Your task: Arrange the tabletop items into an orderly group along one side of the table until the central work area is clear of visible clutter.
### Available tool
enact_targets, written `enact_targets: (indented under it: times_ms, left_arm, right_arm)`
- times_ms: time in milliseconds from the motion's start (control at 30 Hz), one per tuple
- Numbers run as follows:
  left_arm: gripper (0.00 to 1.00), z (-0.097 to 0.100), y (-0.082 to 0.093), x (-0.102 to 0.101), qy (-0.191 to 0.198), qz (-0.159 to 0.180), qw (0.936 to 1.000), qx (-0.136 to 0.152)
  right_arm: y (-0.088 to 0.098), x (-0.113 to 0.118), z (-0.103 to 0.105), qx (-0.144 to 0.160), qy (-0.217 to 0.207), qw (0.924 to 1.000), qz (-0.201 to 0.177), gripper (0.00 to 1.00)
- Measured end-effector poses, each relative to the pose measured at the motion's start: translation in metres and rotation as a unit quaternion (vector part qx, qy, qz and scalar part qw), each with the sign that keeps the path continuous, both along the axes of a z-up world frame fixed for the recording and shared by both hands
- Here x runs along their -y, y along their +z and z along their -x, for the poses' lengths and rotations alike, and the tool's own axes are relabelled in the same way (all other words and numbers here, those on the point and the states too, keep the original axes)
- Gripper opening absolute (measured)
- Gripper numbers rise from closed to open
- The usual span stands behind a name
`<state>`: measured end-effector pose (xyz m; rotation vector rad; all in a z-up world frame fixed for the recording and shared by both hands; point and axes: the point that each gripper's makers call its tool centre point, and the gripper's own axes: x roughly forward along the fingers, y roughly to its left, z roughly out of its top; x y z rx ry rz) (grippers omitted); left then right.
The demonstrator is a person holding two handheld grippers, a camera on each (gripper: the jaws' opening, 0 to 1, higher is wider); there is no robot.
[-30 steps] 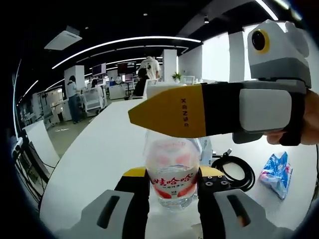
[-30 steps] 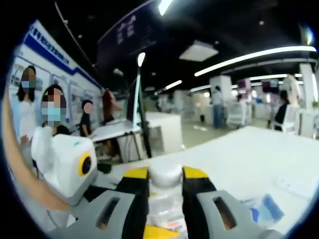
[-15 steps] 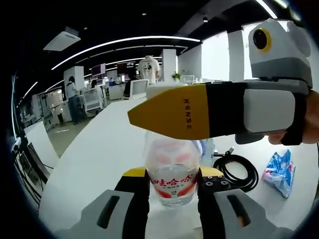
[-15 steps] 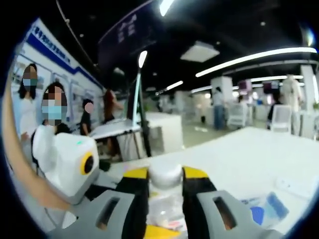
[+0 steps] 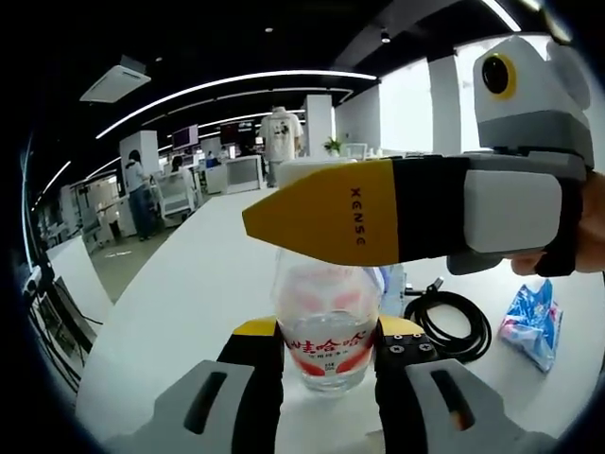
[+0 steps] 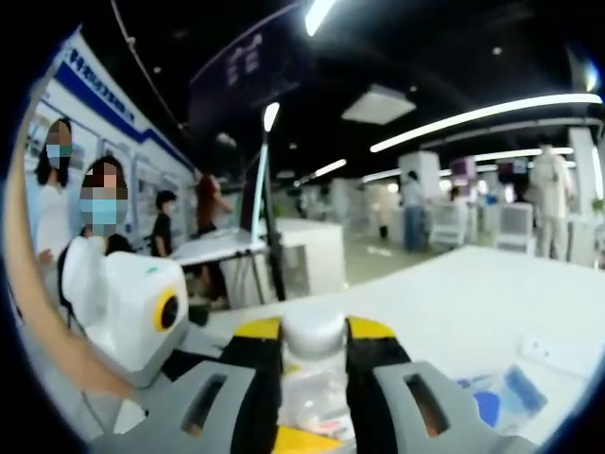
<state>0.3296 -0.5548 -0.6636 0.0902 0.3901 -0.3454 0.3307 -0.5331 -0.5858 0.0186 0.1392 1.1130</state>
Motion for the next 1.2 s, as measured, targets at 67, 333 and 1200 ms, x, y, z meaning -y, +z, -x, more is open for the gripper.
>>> enact_targets:
  times_ms: [67,333,1200]
  left_arm:
    - [0.35,-0.0002,0.0,0.0012,0.003,-0.004,1.0,-0.001]
    - [0.35,-0.0021,0.0002,0.005,0.012,-0.001,0.9999,0.003]
    - [0.34,-0.0054,-0.0004,0.0048,0.016,-0.004,0.9999,-0.001]
  right_arm:
    - [-0.0002,0.0016,-0.0006,0.002,0.003,1.0,-0.002,0.22]
    - [0.0002,0.0059,-0.0029,0.006,0.009,0.9999,-0.006,0.21]
    - [0.0008,0.0044,-0.0042,0.011,0.006,0.9999,-0.002,0.21]
